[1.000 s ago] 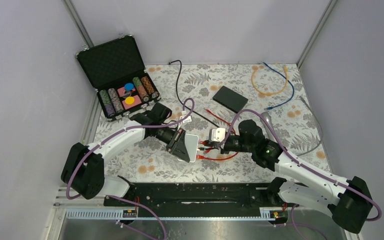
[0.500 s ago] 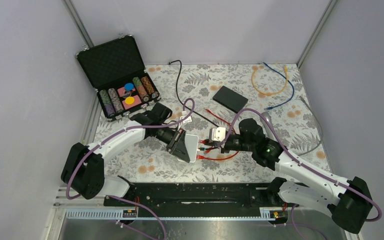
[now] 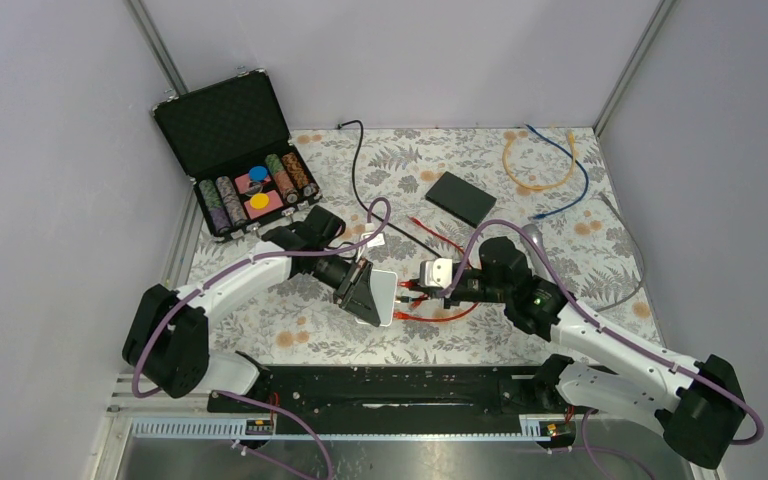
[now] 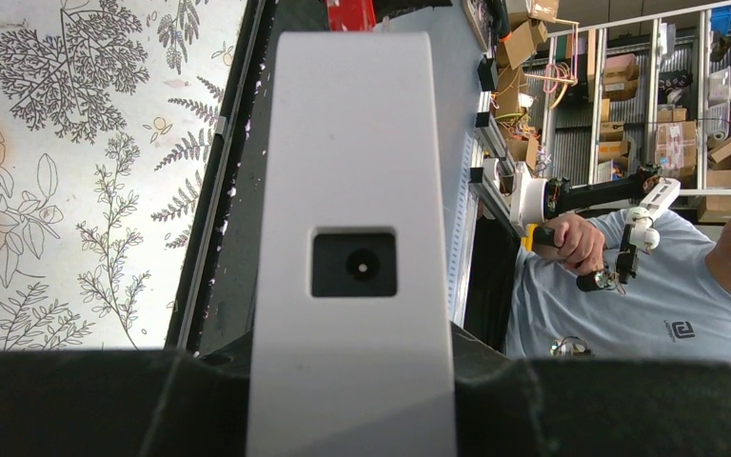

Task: Insert the plug into the switch port
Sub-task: Insert the connector into the switch port.

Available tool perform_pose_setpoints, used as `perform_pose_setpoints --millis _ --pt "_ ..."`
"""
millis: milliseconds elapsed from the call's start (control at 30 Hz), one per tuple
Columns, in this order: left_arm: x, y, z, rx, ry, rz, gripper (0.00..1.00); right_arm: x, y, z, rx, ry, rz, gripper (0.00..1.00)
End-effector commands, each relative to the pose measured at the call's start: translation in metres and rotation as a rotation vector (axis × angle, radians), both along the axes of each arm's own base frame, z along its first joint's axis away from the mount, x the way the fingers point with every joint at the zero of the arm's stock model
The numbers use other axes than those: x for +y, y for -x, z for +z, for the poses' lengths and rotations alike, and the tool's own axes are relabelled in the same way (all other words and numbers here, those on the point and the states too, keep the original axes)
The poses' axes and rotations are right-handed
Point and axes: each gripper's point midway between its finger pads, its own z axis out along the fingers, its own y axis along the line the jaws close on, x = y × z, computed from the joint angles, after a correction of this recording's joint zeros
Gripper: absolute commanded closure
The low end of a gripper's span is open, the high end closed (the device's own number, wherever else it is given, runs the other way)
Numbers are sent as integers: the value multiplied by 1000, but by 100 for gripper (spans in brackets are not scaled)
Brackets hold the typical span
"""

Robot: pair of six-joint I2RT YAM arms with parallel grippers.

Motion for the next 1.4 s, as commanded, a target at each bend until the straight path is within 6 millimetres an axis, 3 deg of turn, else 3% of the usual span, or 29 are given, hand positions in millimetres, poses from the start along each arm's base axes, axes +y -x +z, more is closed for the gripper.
perform_pose_setpoints --millis 0,167,400,533,733,800,900,1067,1367 --pt "-9 3 13 -16 89 -59 100 10 -3 25 -88 -58 37 100" --pt "-12 2 12 -6 84 -69 100 10 -7 30 -89 -58 21 100" --pt "-15 0 4 13 63 -70 100 23 8 40 -14 -132 79 100" --pt "-18 2 8 27 68 -81 100 34 11 29 -14 -138 91 100" --pt "-19 1 4 61 50 -77 100 42 14 46 28 -261 84 100" --pt "-19 2 2 74 44 -76 100 42 15 43 61 -262 77 100" --pt "-19 6 2 81 37 -86 100 43 15 40 42 -227 95 100" --pt "-26 15 -1 87 17 -125 100 52 15 55 54 -263 122 100" --pt "-38 23 -20 109 -51 -195 100 56 12 65 28 -279 125 100"
